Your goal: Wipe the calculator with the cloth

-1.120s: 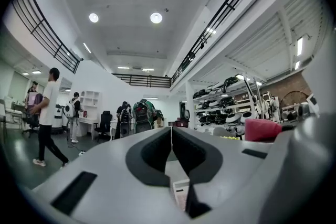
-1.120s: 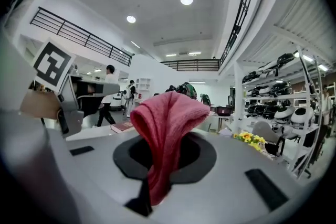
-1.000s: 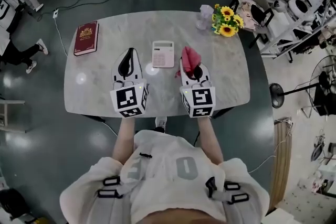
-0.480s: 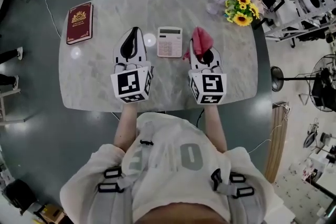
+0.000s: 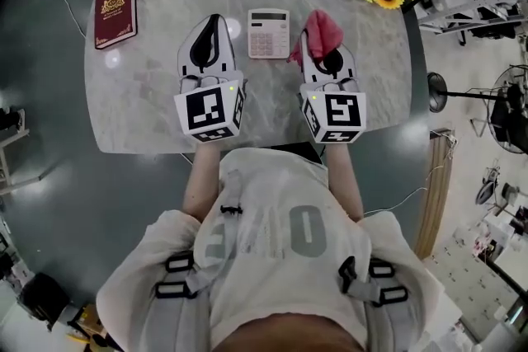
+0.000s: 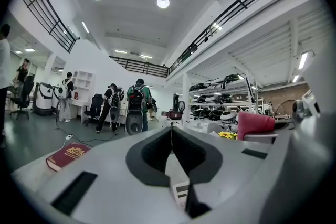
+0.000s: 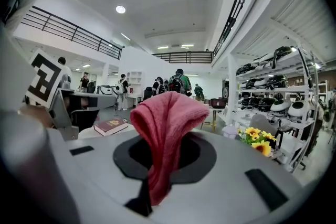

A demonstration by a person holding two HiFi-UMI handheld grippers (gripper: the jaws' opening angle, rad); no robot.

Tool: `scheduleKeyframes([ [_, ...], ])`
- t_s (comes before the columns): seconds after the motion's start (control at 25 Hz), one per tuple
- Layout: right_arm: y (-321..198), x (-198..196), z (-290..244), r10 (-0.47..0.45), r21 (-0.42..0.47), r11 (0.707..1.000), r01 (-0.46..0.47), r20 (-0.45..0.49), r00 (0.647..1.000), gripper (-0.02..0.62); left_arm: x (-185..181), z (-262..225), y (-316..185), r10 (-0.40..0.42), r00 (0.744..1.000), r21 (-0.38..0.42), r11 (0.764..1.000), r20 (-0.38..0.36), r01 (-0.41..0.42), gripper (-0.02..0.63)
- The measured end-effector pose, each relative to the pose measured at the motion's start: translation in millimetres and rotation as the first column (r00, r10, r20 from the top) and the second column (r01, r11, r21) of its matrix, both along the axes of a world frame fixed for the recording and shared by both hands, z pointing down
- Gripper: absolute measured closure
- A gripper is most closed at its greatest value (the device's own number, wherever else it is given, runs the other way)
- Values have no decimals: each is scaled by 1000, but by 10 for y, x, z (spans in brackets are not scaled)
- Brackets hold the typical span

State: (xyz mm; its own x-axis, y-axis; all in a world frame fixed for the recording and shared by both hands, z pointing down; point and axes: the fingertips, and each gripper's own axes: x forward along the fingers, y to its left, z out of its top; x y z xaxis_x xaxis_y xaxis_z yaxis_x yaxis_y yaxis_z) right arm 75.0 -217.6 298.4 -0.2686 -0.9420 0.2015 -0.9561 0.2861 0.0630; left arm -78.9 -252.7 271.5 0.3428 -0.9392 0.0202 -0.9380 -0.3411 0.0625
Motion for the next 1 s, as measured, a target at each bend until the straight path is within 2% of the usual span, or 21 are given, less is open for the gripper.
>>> scheduleKeyframes([
  [0.32,8,-60,57,-49,-12,999,49,-1,999,540,4,4,58,-23,1000,-4,1000,4,23,584],
  [0.56,-86,51,54,-59,-6,998,59,7,998,540,44,23,56,-40,999,4,999,-25,40,584],
  [0.72,-148,164,101,-52,-19,998,52,16,999,540,123,-5,-4,-1,996,23,1000,-85,3,583],
  [0.96,-159,265,197,-49,-38,998,50,28,998,540,169,13,-25,33,987,3,999,-156,-33,577],
  [1.0,-159,264,205,-53,-41,998,54,29,998,540,173,14,-35,45,985,-5,999,-169,-47,539],
])
